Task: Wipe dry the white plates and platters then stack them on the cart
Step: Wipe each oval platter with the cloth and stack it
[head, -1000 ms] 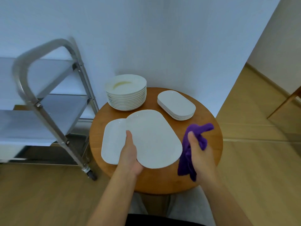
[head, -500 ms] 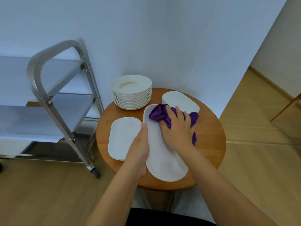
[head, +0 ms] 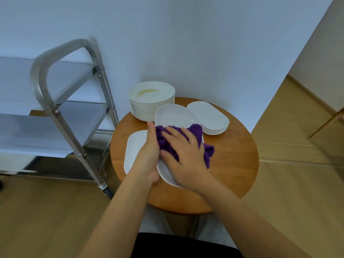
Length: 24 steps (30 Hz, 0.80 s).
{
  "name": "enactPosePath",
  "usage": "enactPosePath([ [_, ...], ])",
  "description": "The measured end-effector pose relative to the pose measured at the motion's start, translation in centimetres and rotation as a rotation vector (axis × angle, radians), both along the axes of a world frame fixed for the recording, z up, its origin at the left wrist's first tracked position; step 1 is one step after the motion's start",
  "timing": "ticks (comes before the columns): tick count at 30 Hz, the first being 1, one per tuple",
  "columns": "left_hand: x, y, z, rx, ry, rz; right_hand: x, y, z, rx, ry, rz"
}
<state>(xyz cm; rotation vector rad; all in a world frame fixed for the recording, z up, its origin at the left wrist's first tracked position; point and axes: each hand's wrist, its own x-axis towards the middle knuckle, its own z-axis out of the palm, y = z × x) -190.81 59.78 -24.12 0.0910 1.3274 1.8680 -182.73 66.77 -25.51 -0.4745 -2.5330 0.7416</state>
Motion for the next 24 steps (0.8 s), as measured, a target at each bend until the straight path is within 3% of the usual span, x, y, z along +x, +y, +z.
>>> enactPosePath([
  [4,-0.3,-0.1,-0.5,0.049,-0.124,0.088,1.5,-1.9,-0.8,0.024,0.075,0.001],
  [11,0.6,-0.2,-2.0,0.06,-0.166,0.079,5.3,-0.9,-1.7,0.328,0.105,0.052],
  [15,0.6,-0.3,-1.5,0.168,-0.098,-0.051,7.2,1.4,-1.8,0.356,0.062,0.068],
  [19,0.5,-0.3,-1.3,0.132,0.012,-0.108,7.2,2.6,-1.0,0.423,-0.001,0.004],
  [21,0.9,-0.4,-1.3,0.086,0.017,-0.159,6.4,3.0,-0.6,0.389,-0.058,-0.108],
  [24,1.4,-0.8,-1.8,-0.041,0.053,-0.226,5.8,3.5,-0.2,0.138,-0.045,-0.268],
])
